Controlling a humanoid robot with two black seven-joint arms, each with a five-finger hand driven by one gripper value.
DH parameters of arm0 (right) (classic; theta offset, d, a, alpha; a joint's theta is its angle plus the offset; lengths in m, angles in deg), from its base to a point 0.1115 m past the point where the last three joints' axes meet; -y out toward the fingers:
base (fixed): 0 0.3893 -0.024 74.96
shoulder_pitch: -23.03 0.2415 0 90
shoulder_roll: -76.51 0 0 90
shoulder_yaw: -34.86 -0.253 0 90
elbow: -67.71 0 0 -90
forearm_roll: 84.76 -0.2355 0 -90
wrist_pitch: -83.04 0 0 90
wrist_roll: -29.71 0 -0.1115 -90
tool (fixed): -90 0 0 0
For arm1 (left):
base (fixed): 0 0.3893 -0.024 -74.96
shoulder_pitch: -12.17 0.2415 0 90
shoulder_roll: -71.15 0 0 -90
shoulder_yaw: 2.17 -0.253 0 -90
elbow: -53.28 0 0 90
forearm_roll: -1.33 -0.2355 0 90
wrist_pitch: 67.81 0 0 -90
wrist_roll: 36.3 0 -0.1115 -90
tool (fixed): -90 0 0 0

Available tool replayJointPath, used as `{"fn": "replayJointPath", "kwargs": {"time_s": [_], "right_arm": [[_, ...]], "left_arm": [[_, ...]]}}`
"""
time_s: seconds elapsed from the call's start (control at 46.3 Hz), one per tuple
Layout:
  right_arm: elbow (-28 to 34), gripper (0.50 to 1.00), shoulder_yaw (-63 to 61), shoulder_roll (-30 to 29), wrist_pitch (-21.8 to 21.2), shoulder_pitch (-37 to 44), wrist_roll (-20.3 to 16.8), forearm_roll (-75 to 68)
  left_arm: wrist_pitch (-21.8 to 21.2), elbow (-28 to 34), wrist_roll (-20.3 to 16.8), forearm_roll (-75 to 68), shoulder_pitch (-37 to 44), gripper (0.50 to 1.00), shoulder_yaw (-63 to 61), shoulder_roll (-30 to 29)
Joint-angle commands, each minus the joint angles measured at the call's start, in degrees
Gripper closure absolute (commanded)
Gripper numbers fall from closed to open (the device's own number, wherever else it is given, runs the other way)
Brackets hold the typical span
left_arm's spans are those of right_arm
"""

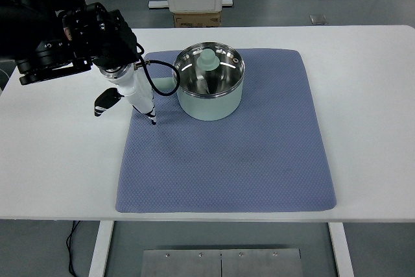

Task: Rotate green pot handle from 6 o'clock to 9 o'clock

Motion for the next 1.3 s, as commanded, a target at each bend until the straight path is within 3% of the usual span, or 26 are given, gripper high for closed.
{"fn": "replayJointPath", "kwargs": {"time_s": [0.0,0.389,1.144,1.274], "right_arm": [[0.00,0.500,0.00,0.00,0.00,0.00,-0.04,0.08],[0.00,0.500,0.00,0.00,0.00,0.00,-0.04,0.00],[0.00,0.500,0.00,0.00,0.00,0.00,-0.04,0.00],[0.00,0.500,0.00,0.00,0.00,0.00,-0.04,0.00]], "left_arm": [[0.06,-0.02,1.03,0.00,0.09,0.500,0.00,0.10],[0.06,0.07,5.16,0.00,0.09,0.500,-0.52,0.36],[0.06,-7.84,1.73,-0.88,-0.79,0.500,3.08,-0.34],[0.06,-7.57,-1.52,-1.14,-1.84,0.500,5.18,-1.31]]}}
